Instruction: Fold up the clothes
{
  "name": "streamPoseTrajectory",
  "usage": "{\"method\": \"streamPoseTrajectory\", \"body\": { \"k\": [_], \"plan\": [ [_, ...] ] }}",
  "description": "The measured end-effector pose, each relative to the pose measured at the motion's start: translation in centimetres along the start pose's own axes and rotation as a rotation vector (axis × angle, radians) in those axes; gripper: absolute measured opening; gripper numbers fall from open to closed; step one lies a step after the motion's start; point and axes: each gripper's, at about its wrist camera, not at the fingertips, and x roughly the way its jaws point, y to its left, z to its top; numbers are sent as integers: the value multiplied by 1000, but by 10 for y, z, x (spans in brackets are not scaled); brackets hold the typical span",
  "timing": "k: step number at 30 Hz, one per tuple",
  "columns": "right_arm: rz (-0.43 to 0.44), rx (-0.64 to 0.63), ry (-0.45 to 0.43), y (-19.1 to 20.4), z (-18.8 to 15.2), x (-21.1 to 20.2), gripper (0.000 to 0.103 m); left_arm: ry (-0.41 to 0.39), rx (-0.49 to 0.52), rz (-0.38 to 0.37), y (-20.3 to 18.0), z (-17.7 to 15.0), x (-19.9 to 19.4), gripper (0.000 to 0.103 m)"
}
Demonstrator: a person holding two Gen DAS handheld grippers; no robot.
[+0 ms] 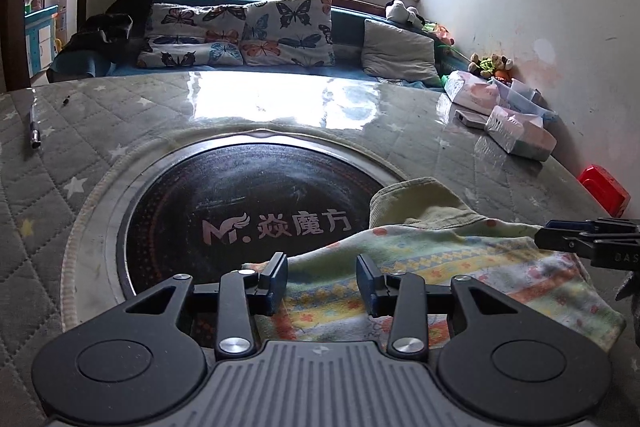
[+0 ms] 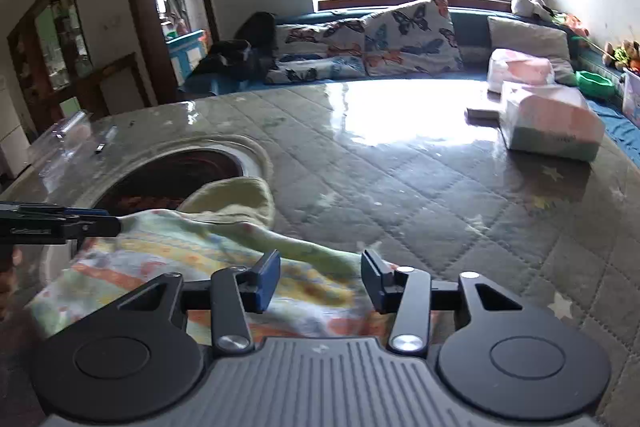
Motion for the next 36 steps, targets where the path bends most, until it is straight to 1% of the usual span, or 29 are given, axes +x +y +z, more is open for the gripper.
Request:
{"method": "streamPoseTrajectory", "body": {
  "k": [1,2,3,4,6,8,9,11,13,16,18,20,22,23,28,33,36],
  "plan": [
    [9,-6,-4,4,0,-3,47,-2,-2,4,0,0,-2,47],
    [17,-15,-7,8,-1,-6,49,-4,-3,8,-1,0,-5,49],
    [22,-24,-9,12,-1,-8,51,-7,-3,11,-2,-1,-8,53],
    [27,-34,-11,16,-2,-10,56,-10,-5,17,-2,-1,-11,59],
    [40,-60,-13,26,-4,-14,57,-15,-6,27,-3,-3,-18,63],
    [55,-83,-14,35,-7,-18,62,-19,-1,35,-5,-5,-24,69],
    [63,-92,-12,40,-9,-19,63,-22,1,42,-6,-6,-27,74],
    [76,-106,-9,49,-13,-22,64,-25,6,52,-9,-10,-33,78],
    [84,-117,-9,56,-17,-24,69,-23,6,63,-11,-13,-37,87],
    [99,-142,-6,68,-23,-27,71,-20,13,72,-13,-19,-41,92],
    [104,-160,0,73,-27,-28,74,-12,18,81,-15,-23,-43,95],
    [107,-183,7,80,-31,-30,75,-10,20,85,-16,-26,-45,97],
    [112,-204,13,87,-35,-31,78,-9,15,91,-15,-29,-47,102],
    [113,-215,13,90,-36,-32,78,-8,11,98,-15,-30,-48,103],
    [132,-273,9,106,-37,-37,81,-9,-7,102,-11,-34,-54,103],
    [161,-337,14,127,-38,-37,83,-11,-35,142,-1,-37,-62,103],
    [180,-377,20,141,-39,-35,84,-14,-69,157,10,-38,-68,103]
  ]
}}
